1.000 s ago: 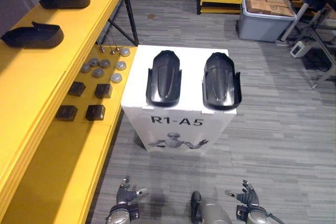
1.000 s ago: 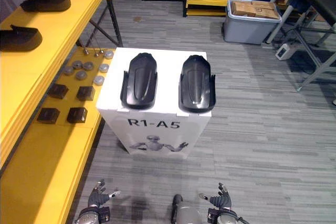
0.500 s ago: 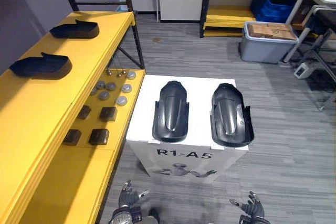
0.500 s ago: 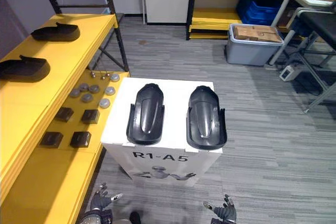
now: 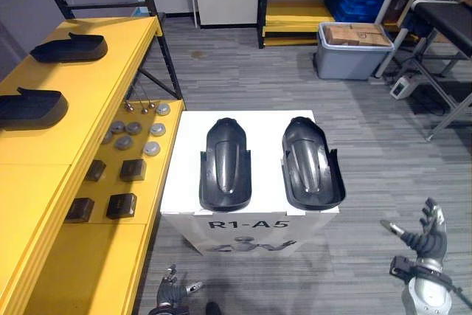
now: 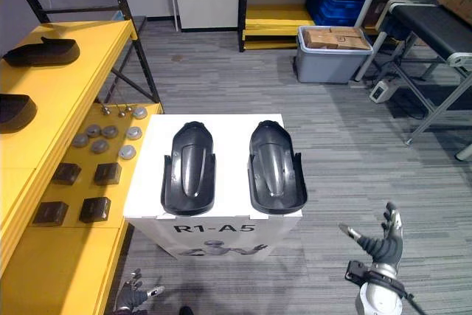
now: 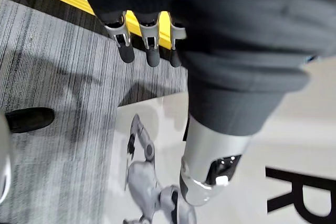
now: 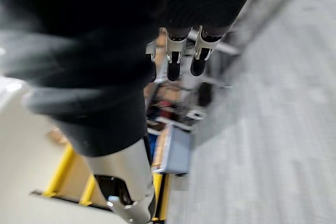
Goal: Walk over and take plastic housings, then place them on the shelf
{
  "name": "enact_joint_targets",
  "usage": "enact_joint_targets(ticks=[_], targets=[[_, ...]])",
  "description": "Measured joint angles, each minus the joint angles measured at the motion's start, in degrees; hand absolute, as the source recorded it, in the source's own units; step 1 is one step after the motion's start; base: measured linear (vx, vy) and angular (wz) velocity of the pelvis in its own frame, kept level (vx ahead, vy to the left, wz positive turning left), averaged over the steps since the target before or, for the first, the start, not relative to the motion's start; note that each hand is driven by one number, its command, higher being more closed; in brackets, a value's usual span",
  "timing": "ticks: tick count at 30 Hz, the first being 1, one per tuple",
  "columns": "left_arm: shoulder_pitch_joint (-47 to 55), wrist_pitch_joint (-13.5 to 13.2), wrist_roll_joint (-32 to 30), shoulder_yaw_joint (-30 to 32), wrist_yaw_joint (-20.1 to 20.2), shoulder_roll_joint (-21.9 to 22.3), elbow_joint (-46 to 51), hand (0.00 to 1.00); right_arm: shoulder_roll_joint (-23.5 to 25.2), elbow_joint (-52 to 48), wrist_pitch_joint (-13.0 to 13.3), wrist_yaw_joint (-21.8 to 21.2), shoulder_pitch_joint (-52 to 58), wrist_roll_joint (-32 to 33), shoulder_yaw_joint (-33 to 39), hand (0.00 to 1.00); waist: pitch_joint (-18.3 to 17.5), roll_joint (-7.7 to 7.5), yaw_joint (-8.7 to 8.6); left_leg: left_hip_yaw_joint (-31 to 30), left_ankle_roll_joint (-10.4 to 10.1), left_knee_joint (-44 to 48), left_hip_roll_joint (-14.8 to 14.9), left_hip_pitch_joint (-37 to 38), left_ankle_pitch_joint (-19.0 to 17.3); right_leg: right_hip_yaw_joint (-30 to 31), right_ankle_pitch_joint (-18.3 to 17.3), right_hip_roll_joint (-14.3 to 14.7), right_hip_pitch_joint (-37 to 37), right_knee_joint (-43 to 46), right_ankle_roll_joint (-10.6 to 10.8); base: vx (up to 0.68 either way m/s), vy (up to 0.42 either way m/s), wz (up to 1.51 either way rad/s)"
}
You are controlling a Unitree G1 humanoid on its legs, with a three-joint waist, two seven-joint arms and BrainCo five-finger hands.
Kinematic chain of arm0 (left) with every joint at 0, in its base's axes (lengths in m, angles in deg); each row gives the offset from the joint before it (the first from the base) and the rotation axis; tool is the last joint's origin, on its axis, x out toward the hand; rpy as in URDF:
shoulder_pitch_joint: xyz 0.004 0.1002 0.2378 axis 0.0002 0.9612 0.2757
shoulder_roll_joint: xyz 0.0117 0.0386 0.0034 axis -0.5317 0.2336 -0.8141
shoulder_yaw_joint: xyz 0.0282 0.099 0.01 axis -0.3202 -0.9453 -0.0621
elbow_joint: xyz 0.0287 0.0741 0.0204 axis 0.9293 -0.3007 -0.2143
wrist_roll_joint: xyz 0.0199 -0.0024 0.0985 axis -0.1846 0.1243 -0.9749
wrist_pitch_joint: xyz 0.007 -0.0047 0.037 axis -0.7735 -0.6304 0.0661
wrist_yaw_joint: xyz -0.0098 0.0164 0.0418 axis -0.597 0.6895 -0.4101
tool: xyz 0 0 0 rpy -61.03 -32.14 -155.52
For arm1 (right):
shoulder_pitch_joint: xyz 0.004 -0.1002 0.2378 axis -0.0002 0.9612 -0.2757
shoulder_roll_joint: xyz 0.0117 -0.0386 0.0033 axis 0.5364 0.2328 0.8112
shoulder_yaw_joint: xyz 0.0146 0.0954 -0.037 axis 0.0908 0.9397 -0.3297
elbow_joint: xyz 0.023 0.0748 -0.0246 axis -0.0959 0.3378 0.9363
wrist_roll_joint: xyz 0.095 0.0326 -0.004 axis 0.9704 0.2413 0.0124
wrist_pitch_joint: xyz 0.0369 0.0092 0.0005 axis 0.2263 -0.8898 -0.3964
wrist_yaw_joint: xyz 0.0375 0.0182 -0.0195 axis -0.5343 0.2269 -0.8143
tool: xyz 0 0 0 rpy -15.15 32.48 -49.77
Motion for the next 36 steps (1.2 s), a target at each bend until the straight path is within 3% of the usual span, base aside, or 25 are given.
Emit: enact_joint_targets(ticks=[4, 8, 14, 24, 28, 29, 36], targets=[[0.0, -0.3, -0.1, -1.9, 0.6, -0.9, 0.0, 0.0, -3.9, 1.4, 0.5, -0.1, -6.8, -3.0, -5.9, 0.0, -0.1, 0.14, 0.34, -0.5, 0.1, 0.0, 0.0, -0.2, 0.0, -0.1, 0.1, 0.1, 0.0, 0.0, -0.1, -0.01, 0.0, 0.05], [-0.1, -0.3, -0.3, -2.7, 0.9, -0.7, -0.1, 0.0, -4.1, 7.9, 0.0, 0.6, -12.5, -7.4, -9.8, 0.0, -0.3, 0.23, 0.83, -1.7, 0.6, -0.1, -0.1, -0.8, 0.4, -1.1, 0.6, 0.1, 0.1, -0.1, -0.3, -0.02, 0.002, 0.16], [-0.1, -0.3, -0.5, -3.2, 0.5, -0.5, -0.3, 0.0, -2.6, 18.0, -4.9, 5.0, -20.1, -15.3, -11.7, 0.0, -0.2, 0.69, 2.35, -3.4, 1.3, -0.7, -0.3, -1.7, 1.7, -2.0, 2.8, 0.1, 0.5, -2.0, -0.6, -0.04, 0.022, 0.13], [0.0, -0.1, -0.5, -3.2, -0.5, 0.4, -0.9, 0.0, 1.9, 28.7, -11.9, 9.1, -27.0, -22.5, -11.4, 0.0, 1.5, 2.64, 2.43, -6.3, 1.1, -2.2, -1.4, -3.3, 4.2, -3.2, 2.8, -0.6, 0.6, -4.1, 0.2, -0.09, 0.015, 0.12], [-0.1, 0.1, -0.4, -3.3, -0.5, 1.3, -0.9, 0.0, 3.4, 30.3, -13.3, 10.8, -28.8, -23.1, -9.3, 0.0, 2.0, 2.83, 2.48, -7.0, 0.8, -2.2, -1.5, -3.6, 4.3, -3.3, 2.4, -0.5, 0.7, -5.0, 0.5, -0.09, 0.001, 0.02], [-0.1, 0.1, -0.4, -3.3, -0.5, 1.5, -0.9, 0.0, 3.5, 30.7, -13.5, 11.4, -29.0, -23.1, -9.3, 1.0, 2.0, 2.75, 2.49, -7.3, 0.8, -2.2, -1.5, -3.6, 4.2, -3.3, 2.2, -0.5, 0.8, -5.0, 0.6, -0.03, 0.006, 0.05], [-0.7, 0.6, -0.4, -3.3, -0.6, 1.4, -1.0, 0.0, 4.7, 30.9, -13.7, 12.8, -29.7, -21.3, -6.6, 1.0, 2.1, 2.31, 2.45, -7.6, 1.2, -2.2, -2.0, -3.6, 4.6, -3.2, 2.4, -0.9, 1.2, -5.4, 0.7, 0.01, 0.005, 0.01]])
